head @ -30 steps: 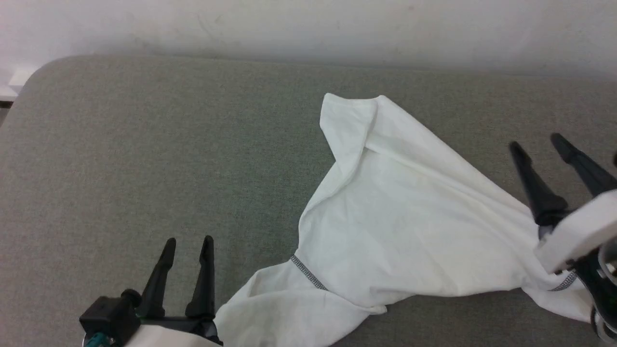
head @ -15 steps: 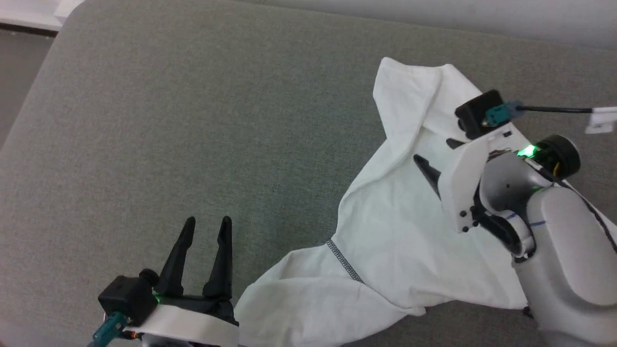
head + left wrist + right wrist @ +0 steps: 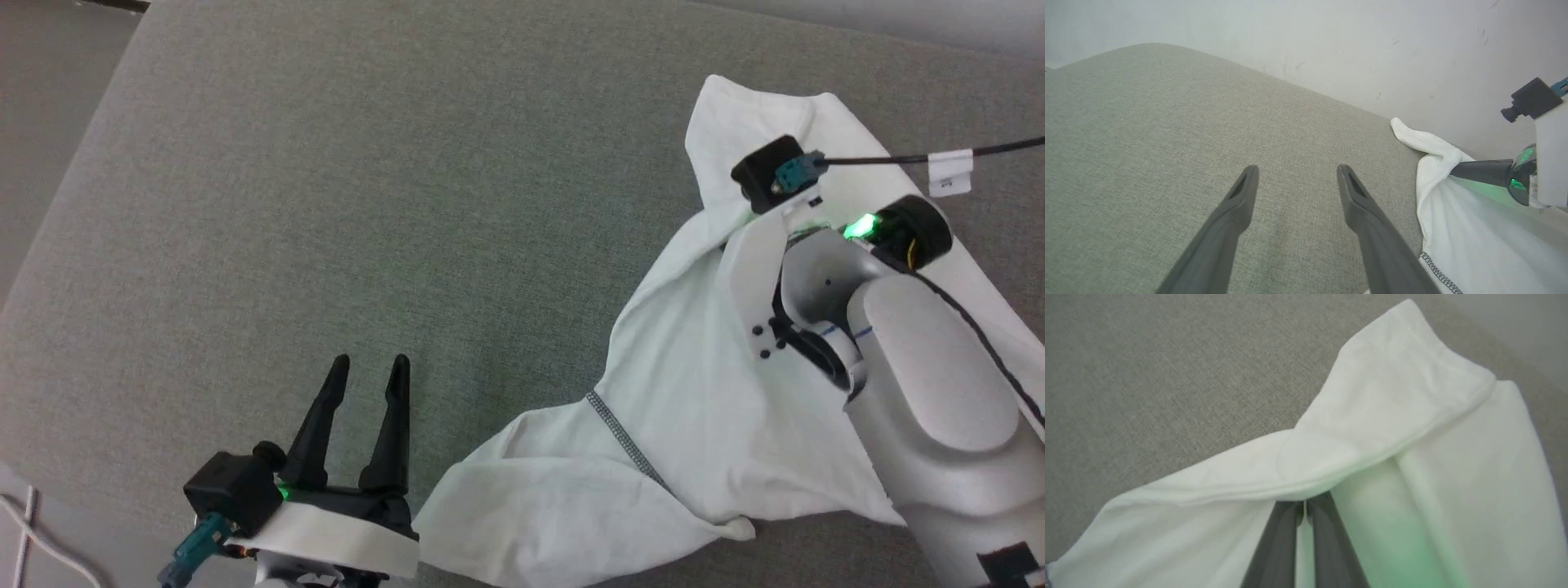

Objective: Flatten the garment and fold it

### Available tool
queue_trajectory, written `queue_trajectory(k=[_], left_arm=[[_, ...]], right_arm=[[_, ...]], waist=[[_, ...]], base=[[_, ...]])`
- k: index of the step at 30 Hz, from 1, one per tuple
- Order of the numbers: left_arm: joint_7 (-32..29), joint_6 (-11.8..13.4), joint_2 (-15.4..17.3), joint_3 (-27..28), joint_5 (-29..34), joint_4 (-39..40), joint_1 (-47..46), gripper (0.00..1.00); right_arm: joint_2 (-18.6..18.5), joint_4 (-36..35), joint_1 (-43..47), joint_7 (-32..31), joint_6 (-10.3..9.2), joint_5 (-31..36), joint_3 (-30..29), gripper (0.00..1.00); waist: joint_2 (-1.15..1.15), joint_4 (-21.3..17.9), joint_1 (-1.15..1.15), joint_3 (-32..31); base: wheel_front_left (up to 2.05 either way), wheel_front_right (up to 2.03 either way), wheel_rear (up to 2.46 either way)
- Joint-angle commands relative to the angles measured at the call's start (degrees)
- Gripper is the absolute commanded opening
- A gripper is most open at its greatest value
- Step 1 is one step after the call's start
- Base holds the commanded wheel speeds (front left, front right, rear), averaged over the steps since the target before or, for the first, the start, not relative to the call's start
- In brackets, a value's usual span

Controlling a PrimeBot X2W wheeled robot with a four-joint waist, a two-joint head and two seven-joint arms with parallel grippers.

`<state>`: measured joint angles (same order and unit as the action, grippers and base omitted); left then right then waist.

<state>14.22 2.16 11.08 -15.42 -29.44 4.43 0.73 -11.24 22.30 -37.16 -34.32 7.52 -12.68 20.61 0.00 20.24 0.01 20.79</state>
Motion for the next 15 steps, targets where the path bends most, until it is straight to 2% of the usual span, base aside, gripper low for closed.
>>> queue_trajectory(k=[1,8,15], left_arm=[[0.44,-0.51,-0.39,0.07,-0.30,-0.09,-0.70,1.00],[0.60,-2.05,-2.16,-1.09,-0.58,-0.59,-1.84,1.00],[0.70,-4.55,-4.34,-3.02,-0.74,-3.59,-4.41,1.00]], right_arm=[[-0.11,-0.46,-2.86,0.90,-0.03,-0.43,-0.04,0.00],[-3.04,-2.69,-17.01,2.31,-0.03,0.91,0.77,0.00],[-2.94,6.80,-25.98,5.39,-0.03,5.11,2.06,0.00]], waist=[[0.00,0.39,-0.01,-0.02],[0.00,3.55,-0.01,2.09],[0.00,8.60,-0.01,5.06]], base=[[0.00,0.00,0.00],[0.00,0.00,0.00],[0.00,0.00,0.00]])
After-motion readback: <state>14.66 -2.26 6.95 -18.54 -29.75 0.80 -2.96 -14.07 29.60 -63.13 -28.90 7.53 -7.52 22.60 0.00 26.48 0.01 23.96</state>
